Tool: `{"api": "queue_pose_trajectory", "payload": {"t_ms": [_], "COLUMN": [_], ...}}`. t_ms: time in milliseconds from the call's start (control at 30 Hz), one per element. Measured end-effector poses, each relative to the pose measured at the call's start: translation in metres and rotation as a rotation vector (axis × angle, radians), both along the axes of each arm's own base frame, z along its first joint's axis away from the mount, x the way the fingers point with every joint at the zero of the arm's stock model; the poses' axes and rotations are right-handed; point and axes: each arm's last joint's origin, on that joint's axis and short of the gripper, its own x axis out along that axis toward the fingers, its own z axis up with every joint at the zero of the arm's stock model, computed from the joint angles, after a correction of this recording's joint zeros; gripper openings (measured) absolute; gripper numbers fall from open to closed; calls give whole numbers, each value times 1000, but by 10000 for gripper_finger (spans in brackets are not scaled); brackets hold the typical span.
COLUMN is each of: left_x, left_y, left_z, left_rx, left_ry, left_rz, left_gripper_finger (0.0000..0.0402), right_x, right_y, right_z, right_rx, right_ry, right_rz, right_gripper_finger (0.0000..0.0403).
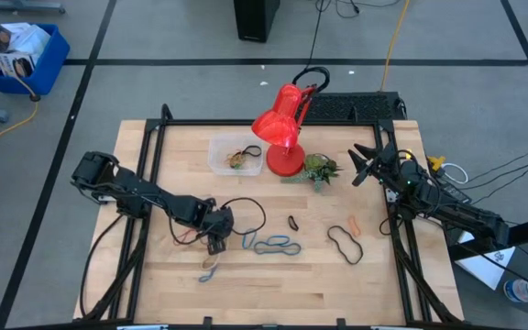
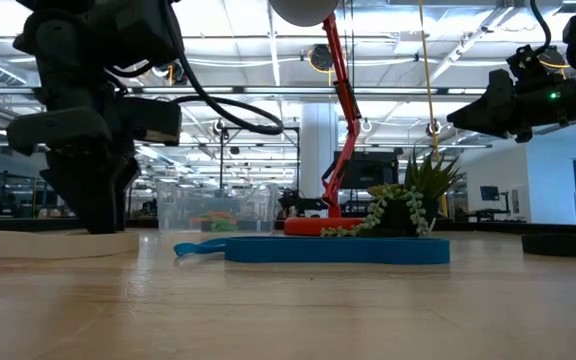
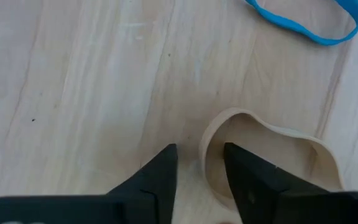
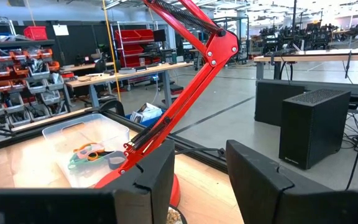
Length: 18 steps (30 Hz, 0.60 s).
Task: Pick and place rubber bands into bin
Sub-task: Put the brown rubber band into the transparent bin
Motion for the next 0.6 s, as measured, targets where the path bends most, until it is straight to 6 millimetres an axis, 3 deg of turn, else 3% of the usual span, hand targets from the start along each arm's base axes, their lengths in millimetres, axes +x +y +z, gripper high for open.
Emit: {"api": "queue_pose_trajectory", "payload": {"t_ms": [300, 600], "left_x": [2, 7], "left_y": [0, -1], "left_z": [0, 0], "left_rx": [-1, 10], "left_ry": [-22, -77], "left_rz": [17, 15], "left_gripper_finger": [16, 11], "right_x": [0, 0], "right_y": [0, 0], "right_z": [0, 0], "right_rx": [-2, -2], "right_ry": [2, 2], "right_rz": [0, 0], "right_gripper_finger": [141, 141]}}
